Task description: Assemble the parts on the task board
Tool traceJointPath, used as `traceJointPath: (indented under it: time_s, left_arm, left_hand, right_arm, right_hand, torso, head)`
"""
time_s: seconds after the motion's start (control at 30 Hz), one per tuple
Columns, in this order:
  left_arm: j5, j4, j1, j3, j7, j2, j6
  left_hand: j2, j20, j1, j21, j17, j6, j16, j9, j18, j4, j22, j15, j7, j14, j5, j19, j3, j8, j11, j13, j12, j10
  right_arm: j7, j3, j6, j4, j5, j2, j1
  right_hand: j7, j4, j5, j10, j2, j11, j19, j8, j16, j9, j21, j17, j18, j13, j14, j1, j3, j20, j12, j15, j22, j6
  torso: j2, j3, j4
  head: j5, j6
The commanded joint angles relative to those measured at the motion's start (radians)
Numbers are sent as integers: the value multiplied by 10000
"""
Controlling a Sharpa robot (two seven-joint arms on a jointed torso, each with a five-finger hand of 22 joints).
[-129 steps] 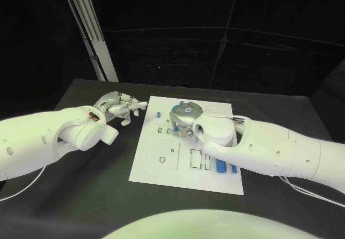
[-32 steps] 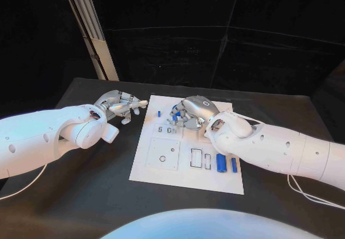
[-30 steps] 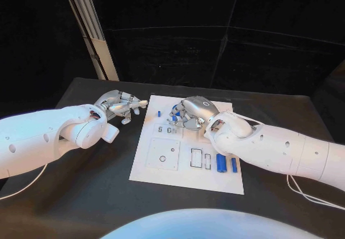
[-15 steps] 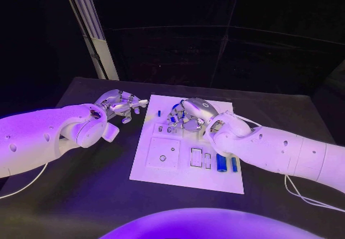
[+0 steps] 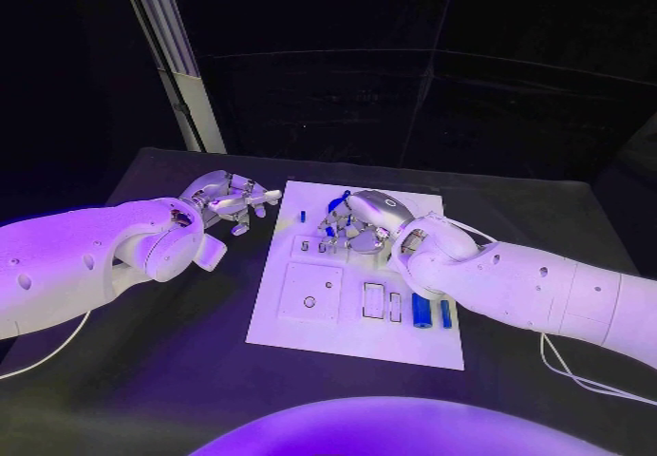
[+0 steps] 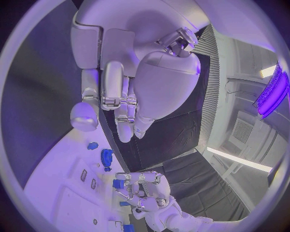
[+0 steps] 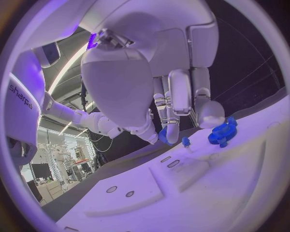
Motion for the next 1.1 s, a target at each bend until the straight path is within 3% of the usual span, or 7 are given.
traceJointPath:
  time_s: [0.03,1.1]
  left_arm:
    - [25,2,17,8,66,5,57]
    - [25,-50,16,7,41,38,85]
  left_hand:
    - [-97,5,-19,-50,1865,-34,-51,-12,-95,-5,-8,-43,-45,843,26,-68,44,-22,-3,-15,-69,-58]
    - [-97,5,-19,-50,1865,-34,-51,-12,-95,-5,-8,-43,-45,843,26,-68,44,-22,-3,-15,-69,-58]
  right_arm:
    - [-113,-2,458,50,71,-14,14]
    - [-413,-28,1363,186,297,-165,14]
  right_hand:
    - [64,2,-41,63,-62,33,-104,-51,-73,-10,-99,113,105,-174,453,28,86,18,-236,95,-105,-43]
    - [243,-24,-124,376,-149,298,-150,-76,-780,-45,-612,-519,184,-2752,379,-4,520,179,-3349,289,-688,-93]
  torso:
    - [-2,1,4]
    - [6,1,3]
  head:
    - [-9,-16]
    - [-88,-85]
